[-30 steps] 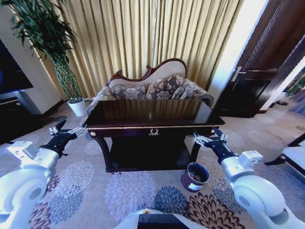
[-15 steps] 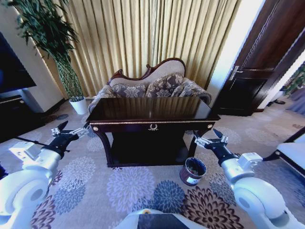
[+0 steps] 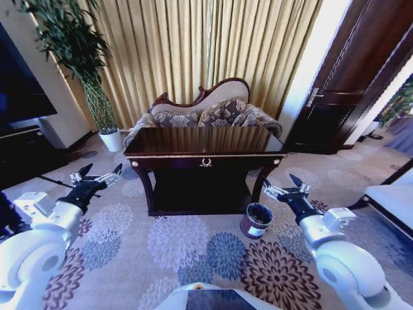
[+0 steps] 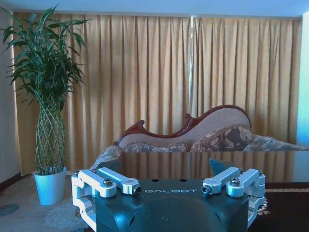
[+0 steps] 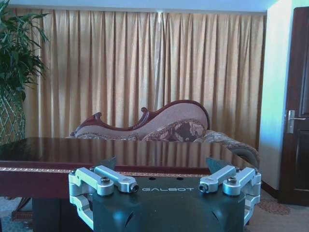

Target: Move to the front of the table and place the trash on the table into the trash bin.

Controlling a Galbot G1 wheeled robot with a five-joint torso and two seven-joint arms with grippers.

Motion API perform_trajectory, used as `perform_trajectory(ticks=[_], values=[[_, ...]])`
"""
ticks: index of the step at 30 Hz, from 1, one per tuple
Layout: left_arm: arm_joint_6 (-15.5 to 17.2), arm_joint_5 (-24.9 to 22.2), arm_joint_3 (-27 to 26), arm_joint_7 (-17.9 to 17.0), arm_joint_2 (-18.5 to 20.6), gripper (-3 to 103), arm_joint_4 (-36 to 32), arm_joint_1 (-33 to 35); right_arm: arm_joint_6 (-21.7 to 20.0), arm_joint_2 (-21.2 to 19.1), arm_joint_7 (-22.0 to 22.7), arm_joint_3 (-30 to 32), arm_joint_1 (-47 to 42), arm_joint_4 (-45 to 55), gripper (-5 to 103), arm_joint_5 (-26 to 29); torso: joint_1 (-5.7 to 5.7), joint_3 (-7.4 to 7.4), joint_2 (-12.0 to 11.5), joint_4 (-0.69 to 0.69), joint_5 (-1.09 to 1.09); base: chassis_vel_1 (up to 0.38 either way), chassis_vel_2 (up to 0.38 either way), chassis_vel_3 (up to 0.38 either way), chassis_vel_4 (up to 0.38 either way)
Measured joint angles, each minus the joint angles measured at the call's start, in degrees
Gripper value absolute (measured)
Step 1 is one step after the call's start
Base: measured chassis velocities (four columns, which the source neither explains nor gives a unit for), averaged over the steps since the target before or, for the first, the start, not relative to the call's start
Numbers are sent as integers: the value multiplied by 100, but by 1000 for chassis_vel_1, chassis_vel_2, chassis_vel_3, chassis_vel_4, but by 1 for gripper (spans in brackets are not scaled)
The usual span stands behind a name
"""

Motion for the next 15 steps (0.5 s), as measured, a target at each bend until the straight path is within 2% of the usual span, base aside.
perform_trajectory(ticks=[5,15], values=[[-4,0,19,0,1,100,19,-28,11,16,1,-10,2,0,100,-8,0,0,0,5,-3,230,-196,-222,202],[-15,4,56,0,-14,100,25,-34,22,38,5,-6,-4,-1,100,-14,3,2,-2,3,-2,184,-203,-191,211]])
